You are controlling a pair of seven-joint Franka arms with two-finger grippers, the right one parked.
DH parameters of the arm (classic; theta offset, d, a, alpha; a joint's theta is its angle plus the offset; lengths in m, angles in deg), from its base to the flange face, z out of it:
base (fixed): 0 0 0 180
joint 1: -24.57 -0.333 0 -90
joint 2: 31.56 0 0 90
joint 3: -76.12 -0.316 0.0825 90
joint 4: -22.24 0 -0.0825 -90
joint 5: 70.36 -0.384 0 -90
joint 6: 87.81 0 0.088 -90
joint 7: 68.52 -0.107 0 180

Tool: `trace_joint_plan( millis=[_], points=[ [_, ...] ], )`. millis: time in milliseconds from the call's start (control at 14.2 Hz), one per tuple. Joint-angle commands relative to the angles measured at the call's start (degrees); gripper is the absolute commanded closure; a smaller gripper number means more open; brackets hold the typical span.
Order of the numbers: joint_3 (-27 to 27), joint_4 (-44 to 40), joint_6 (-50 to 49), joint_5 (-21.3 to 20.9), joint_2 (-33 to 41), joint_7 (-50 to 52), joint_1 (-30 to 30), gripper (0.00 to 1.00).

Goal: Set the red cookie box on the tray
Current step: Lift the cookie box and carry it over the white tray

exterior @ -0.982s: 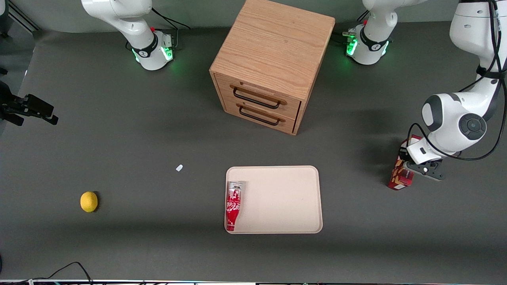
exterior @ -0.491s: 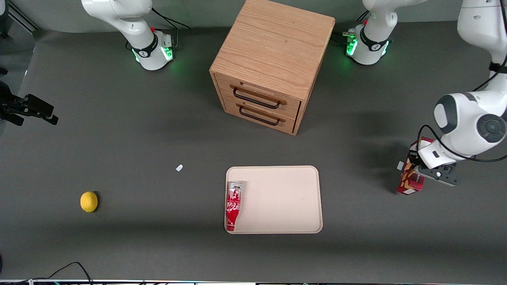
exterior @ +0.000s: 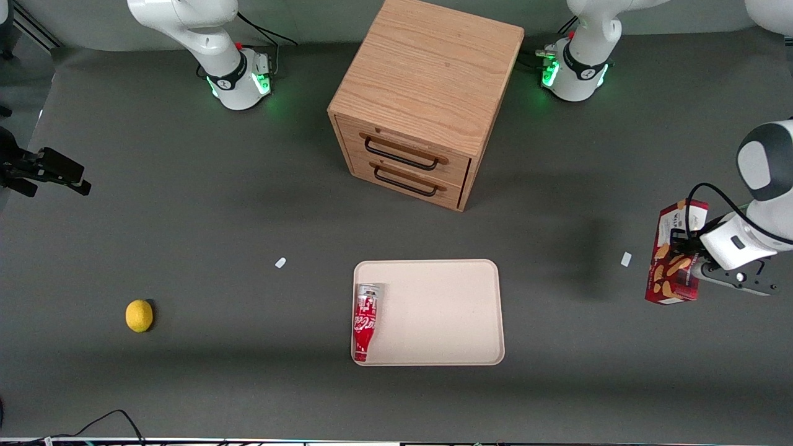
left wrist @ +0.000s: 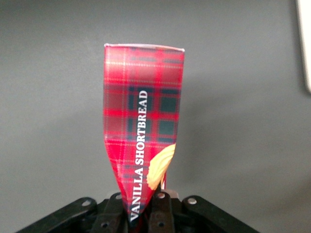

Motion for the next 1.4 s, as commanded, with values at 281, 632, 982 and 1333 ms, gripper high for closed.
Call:
trace_joint_plan(
  millis=[281, 632, 982, 1333],
  points=[
    [4.2, -19.0, -11.2, 0.6, -6.9, 26.6, 9.3, 1.00],
    [6.1, -24.2, -3.8, 0.0, -16.3, 40.0, 16.2, 1.00],
    [6.0, -23.7, 6.5, -3.3, -25.3, 40.4, 21.7, 1.00],
    [5.2, -23.6, 12.8, -4.4, -30.7, 41.3, 24.0, 1.00]
  ],
)
